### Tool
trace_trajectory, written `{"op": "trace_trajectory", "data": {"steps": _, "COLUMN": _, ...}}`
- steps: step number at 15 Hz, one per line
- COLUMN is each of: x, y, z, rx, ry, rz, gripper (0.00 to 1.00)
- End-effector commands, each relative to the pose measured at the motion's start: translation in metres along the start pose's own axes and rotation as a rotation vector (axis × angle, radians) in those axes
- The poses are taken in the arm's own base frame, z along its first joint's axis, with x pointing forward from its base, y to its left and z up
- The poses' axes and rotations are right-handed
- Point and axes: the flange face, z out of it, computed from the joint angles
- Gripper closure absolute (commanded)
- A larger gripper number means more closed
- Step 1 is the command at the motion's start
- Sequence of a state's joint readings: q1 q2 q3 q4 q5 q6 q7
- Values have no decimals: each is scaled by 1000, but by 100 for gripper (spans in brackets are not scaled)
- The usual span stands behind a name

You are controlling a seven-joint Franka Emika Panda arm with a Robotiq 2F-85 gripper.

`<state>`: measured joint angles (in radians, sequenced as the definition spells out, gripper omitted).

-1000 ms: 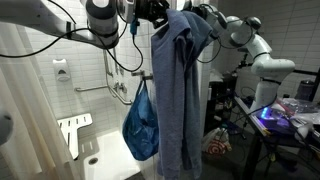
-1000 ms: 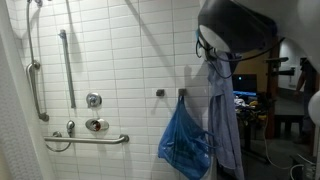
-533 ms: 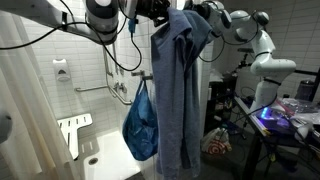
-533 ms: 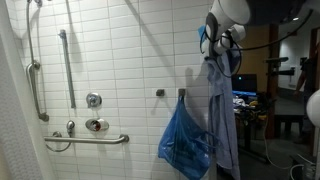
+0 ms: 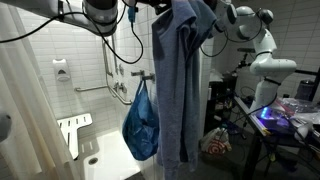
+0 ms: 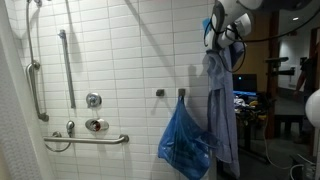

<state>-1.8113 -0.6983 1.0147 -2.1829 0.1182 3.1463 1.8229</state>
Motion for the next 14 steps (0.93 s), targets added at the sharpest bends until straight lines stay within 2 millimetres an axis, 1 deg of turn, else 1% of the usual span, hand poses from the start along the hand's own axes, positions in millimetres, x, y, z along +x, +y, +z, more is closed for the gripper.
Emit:
{"op": "trace_trajectory", "data": {"steps": 1, "x": 20, "y": -26, "z": -12, "rx": 78, "ry": 7, "rz": 35, "gripper": 99}}
{"op": "trace_trajectory", "data": {"steps": 3, "x": 27, "y": -36, "z": -18, "rx": 102, "ry": 20, "rz": 40, "gripper": 99}}
{"op": "trace_trajectory", "data": {"steps": 5, "x": 30, "y": -45, "z": -21, "rx": 116, "ry": 25, "rz": 34, "gripper": 99}}
{"op": "trace_trajectory", "data": {"steps": 8, "x": 32, "y": -64, "z": -24, "rx": 117, "ry": 3, "rz": -37, "gripper": 99}}
{"op": "trace_trajectory", "data": {"steps": 13, "x": 30, "y": -92, "z": -27, "rx": 121, "ry": -44, "rz": -150, "gripper": 99}}
{"op": "trace_trajectory", "data": {"steps": 14, "x": 35, "y": -95, "z": -27, "rx": 115, "ry": -48, "rz": -159, "gripper": 99}}
